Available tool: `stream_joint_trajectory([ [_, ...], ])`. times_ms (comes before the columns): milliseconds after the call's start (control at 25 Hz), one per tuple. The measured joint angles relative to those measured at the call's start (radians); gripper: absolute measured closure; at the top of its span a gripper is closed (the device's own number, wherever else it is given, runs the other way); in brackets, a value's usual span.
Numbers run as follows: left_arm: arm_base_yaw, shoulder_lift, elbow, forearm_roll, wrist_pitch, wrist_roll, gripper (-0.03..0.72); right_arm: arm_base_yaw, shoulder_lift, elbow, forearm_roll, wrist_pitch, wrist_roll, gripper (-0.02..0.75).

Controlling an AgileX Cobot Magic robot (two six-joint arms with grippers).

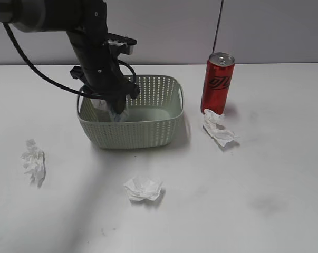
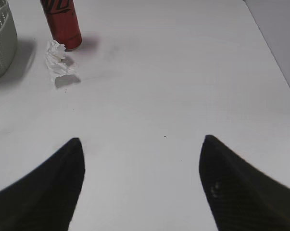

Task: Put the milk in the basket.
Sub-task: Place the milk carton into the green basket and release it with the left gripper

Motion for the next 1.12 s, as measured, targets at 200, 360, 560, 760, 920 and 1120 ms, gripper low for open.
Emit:
stream_joint_trajectory([
  [200,0.0,0.013,-0.001,0.001,-0.013,0.0,0.276,0.0,0.0,0.0,0.0,0.0,0.0,0.148],
  [360,0.0,0.01,-0.007,0.001,-0.023,0.0,0.095,0.0,0.0,0.0,0.0,0.0,0.0,0.148],
  [560,0.0,0.009,-0.007,0.001,-0.024,0.0,0.047,0.0,0.0,0.0,0.0,0.0,0.0,0.148],
  [760,0.0,-0.011,-0.007,0.001,-0.008,0.0,0.043,0.0,0.0,0.0,0.0,0.0,0.0,0.148],
  [920,0.0,-0.071,-0.02,0.002,0.009,0.0,0.043,0.0,0.0,0.0,0.0,0.0,0.001,0.148],
  [1120,0.0,-0.157,-0.078,0.017,0.088,0.0,0.045,0.0,0.0,0.0,0.0,0.0,0.0,0.148],
])
